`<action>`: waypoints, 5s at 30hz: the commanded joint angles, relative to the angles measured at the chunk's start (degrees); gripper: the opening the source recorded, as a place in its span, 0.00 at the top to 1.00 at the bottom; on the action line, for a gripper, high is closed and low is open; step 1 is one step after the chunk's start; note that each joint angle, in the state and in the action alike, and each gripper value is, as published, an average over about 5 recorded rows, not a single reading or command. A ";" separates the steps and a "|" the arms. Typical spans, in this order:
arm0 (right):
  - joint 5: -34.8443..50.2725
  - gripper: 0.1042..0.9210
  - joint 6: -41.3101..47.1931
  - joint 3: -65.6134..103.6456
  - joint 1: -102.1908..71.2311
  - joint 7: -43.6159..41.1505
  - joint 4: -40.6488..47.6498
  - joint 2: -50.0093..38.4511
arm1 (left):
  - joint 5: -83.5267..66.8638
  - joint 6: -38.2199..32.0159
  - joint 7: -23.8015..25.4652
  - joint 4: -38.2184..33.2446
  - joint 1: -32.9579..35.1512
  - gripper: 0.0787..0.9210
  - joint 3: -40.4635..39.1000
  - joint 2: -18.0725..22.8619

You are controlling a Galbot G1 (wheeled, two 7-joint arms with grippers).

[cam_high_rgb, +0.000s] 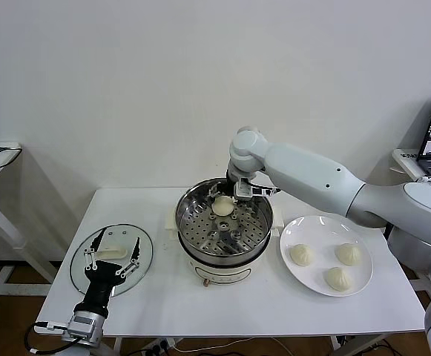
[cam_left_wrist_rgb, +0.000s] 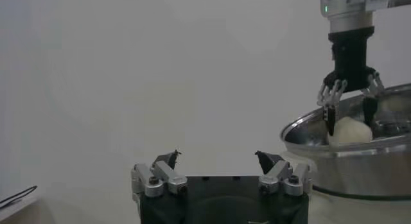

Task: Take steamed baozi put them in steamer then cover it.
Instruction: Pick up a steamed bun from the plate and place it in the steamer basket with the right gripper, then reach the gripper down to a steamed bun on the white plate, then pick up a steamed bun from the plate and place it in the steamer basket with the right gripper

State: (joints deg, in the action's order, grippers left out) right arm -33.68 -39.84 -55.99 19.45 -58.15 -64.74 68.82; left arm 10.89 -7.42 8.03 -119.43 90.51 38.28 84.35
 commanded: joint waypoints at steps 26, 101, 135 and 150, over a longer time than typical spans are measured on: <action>41.75 0.12 46.55 4.45 -10.46 -7.50 -17.08 -40.71 | 2.66 -0.10 -1.38 -2.47 2.31 0.12 -2.35 0.14; 38.37 0.33 49.38 12.57 -22.29 -2.84 -6.51 -31.92 | 2.80 0.20 -1.69 -0.22 0.89 0.12 -2.56 0.45; 76.56 0.33 72.56 -28.25 28.58 6.68 -28.91 -17.43 | 1.34 0.05 -1.36 -1.45 -0.04 0.12 -0.52 0.13; 73.83 0.34 76.65 -23.49 18.34 8.75 -14.02 0.45 | 0.77 0.14 -0.90 -0.46 -0.78 0.12 0.52 0.03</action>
State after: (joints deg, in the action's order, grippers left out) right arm 39.81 33.50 -80.83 42.42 -51.47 -85.81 58.25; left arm 11.84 -7.33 7.05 -120.05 89.85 38.59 84.42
